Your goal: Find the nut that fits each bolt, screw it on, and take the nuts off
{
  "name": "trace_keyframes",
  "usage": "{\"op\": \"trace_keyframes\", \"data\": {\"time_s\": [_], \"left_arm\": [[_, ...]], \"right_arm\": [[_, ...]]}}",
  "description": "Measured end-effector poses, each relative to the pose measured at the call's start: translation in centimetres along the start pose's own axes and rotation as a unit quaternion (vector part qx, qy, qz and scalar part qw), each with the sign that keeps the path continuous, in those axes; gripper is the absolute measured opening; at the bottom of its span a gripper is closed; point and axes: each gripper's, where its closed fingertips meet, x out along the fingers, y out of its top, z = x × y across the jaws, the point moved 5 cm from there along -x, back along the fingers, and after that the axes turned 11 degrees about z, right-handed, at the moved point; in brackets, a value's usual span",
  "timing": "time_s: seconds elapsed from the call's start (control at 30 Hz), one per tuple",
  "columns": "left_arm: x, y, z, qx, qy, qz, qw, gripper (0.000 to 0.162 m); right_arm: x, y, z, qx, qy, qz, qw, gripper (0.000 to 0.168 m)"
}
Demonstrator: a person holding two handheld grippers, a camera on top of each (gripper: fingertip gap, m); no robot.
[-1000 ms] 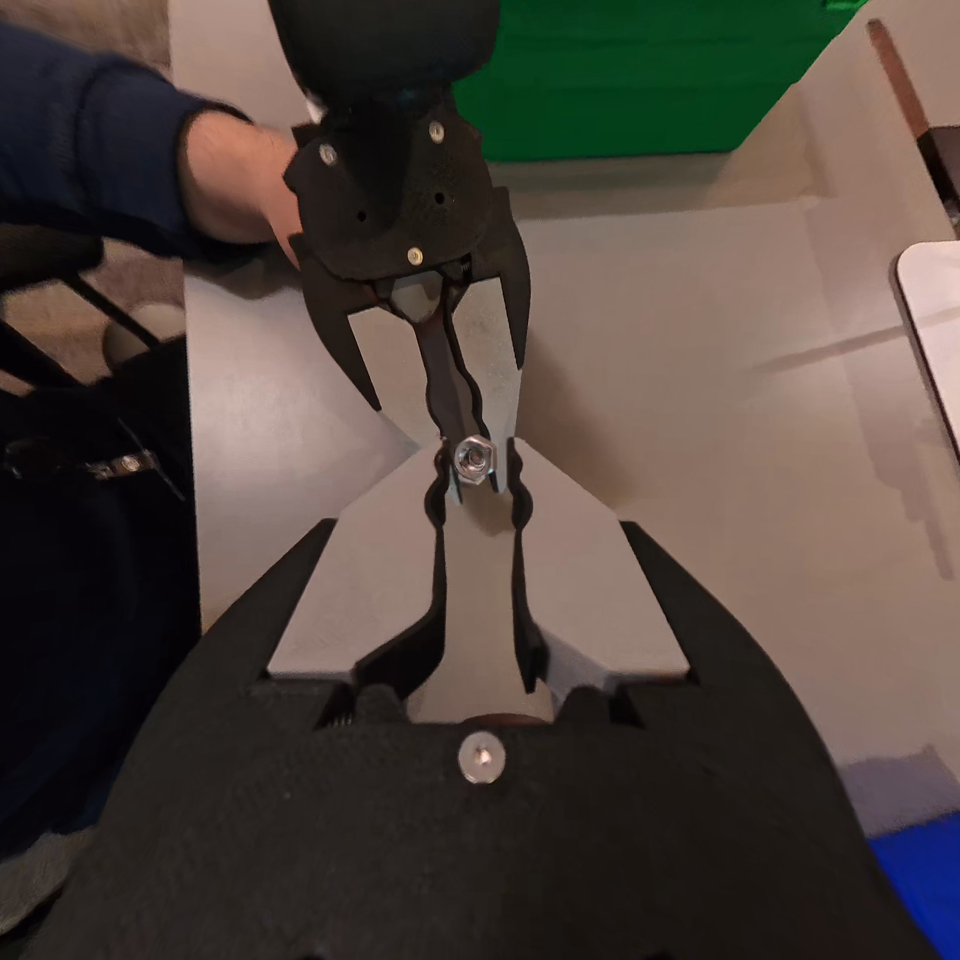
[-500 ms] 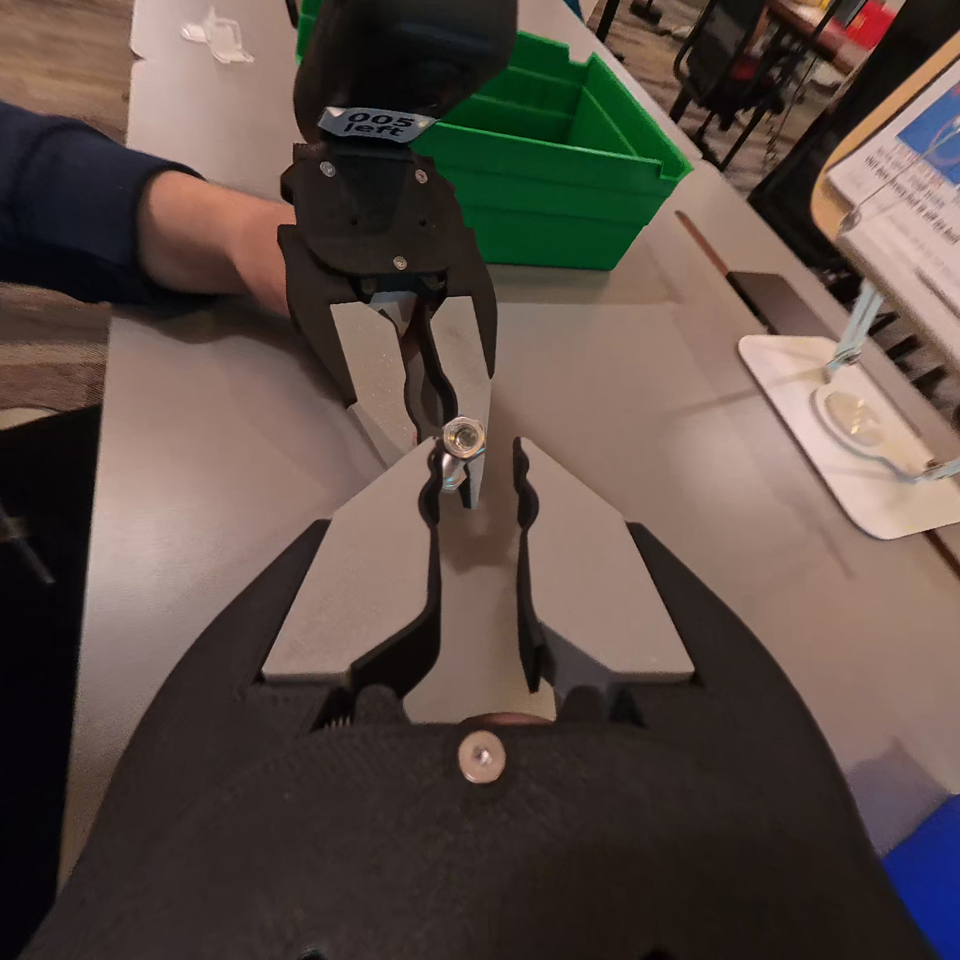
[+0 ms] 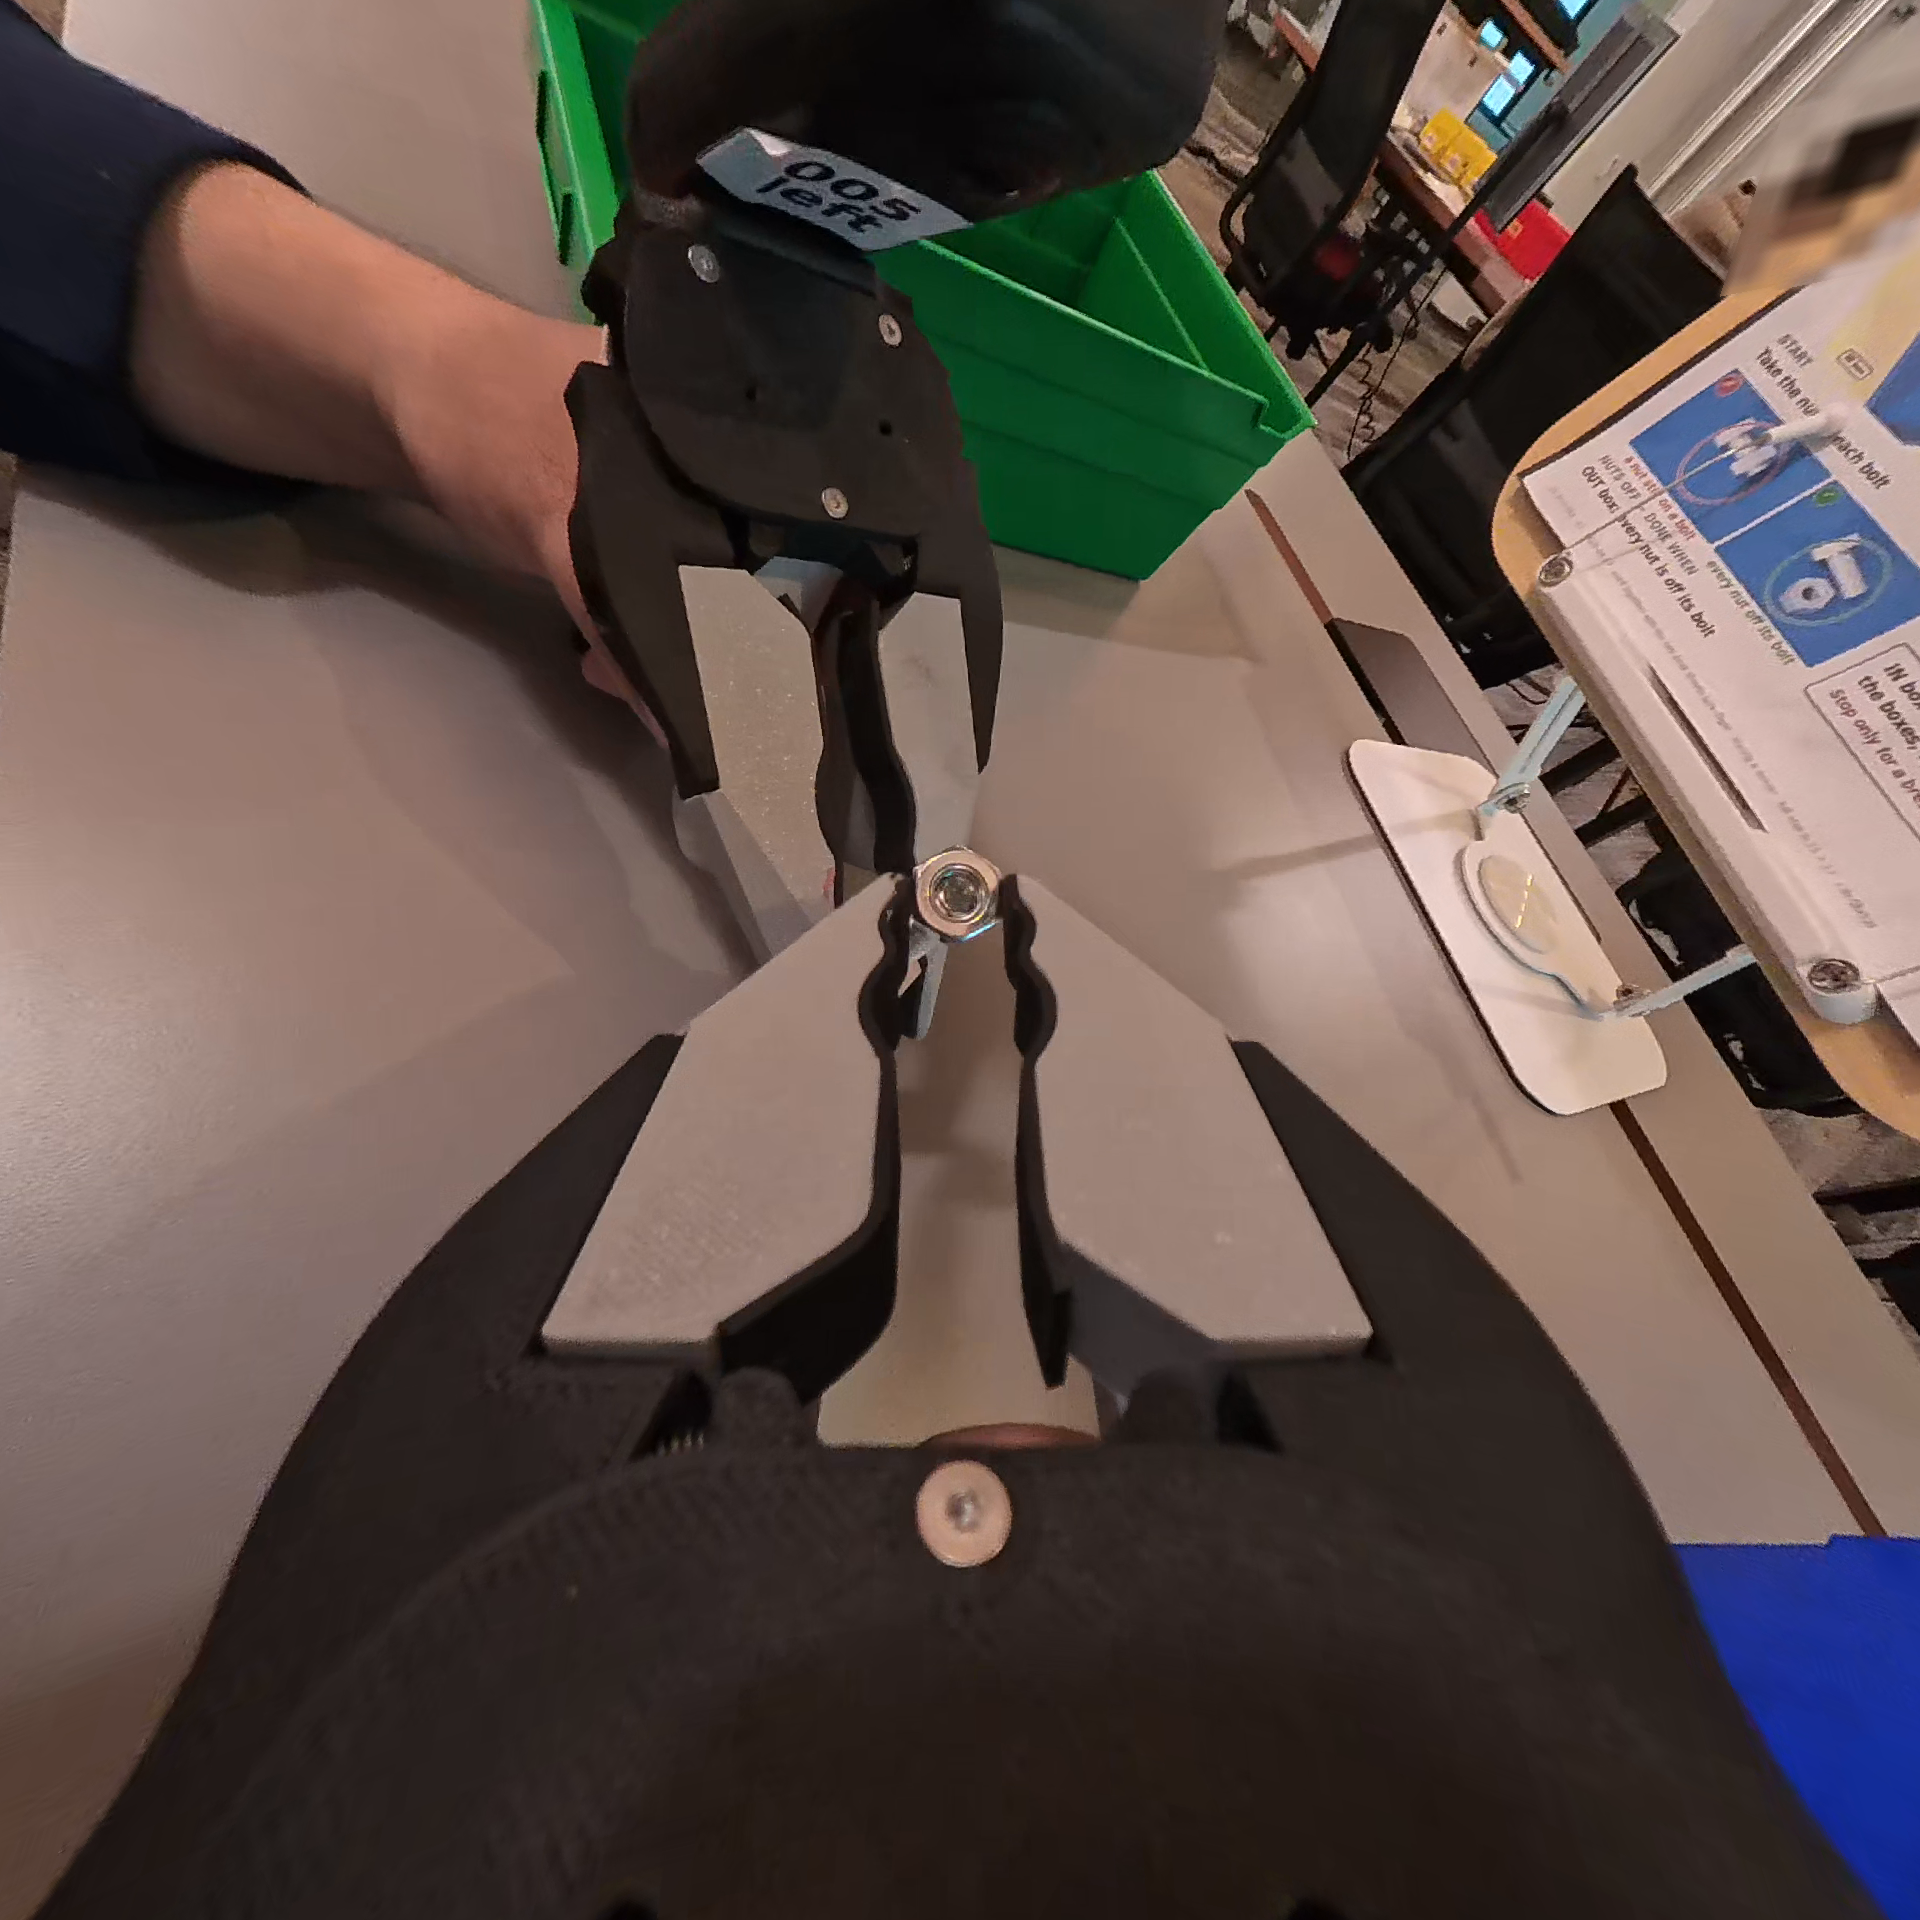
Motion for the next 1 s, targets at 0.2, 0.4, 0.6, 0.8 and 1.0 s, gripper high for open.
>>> {"op": "trace_keyframes", "data": {"time_s": [0.2,0.4,0.6,0.8,1.0], "left_arm": [[0.3,-0.4,0.1,0.019,0.008,-0.022,1.000,0.016],[0.5,-0.6,0.4,0.061,0.020,-0.034,0.997,0.016],[0.6,-1.0,0.2,0.065,0.031,-0.055,0.996,0.015],[0.3,-0.4,-0.1,0.030,0.023,-0.028,0.999,0.015],[0.4,-0.5,-0.2,0.034,0.031,-0.033,0.998,0.015]], "right_arm": [[0.1,0.0,0.0,-0.010,0.051,-0.048,0.997,0.014],[0.1,0.4,0.4,0.028,0.142,-0.132,0.981,0.014],[0.8,0.1,0.8,0.058,0.192,-0.188,0.962,0.015],[1.0,0.6,1.3,0.057,0.179,-0.171,0.967,0.014],[0.9,0.2,1.5,0.099,0.175,-0.156,0.967,0.014]]}}
